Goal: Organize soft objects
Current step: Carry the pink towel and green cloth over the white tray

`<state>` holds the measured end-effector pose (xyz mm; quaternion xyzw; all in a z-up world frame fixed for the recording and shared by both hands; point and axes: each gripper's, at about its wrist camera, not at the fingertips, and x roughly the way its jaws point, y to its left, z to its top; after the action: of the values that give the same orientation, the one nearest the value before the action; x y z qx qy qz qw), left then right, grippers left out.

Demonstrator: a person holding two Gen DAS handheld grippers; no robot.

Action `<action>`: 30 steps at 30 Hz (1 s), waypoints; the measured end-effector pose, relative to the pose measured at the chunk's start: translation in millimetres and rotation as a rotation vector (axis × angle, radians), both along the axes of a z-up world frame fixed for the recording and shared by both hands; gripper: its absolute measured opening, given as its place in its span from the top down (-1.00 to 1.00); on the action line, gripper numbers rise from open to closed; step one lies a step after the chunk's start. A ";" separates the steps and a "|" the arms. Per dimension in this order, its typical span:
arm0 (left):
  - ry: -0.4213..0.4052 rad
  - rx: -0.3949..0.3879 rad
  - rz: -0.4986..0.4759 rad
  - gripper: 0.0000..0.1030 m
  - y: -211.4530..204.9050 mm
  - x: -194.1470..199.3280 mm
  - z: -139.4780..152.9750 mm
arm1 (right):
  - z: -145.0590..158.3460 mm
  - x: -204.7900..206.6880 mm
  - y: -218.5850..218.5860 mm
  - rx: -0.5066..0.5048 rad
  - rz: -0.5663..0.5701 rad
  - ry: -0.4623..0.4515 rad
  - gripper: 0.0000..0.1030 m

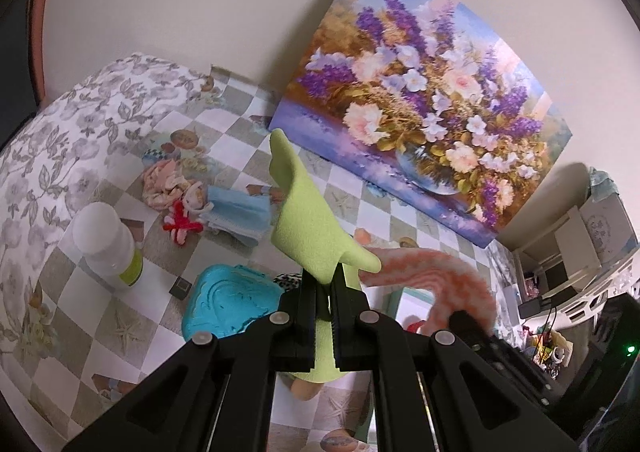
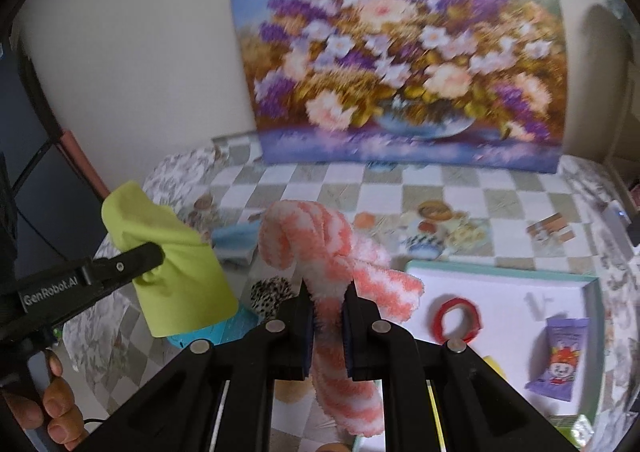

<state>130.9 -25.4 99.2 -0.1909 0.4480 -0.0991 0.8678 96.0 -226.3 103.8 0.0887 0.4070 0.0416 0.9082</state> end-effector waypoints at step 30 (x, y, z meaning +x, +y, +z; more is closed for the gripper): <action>-0.038 0.025 -0.402 0.89 -186.6 -32.8 -9.7 | 6.8 -53.9 -181.1 -0.197 -0.478 0.061 0.77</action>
<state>98.1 -212.0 89.5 -0.0851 0.4619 -0.2684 0.8410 42.0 -407.3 110.6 0.0948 0.4039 -0.2168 0.8837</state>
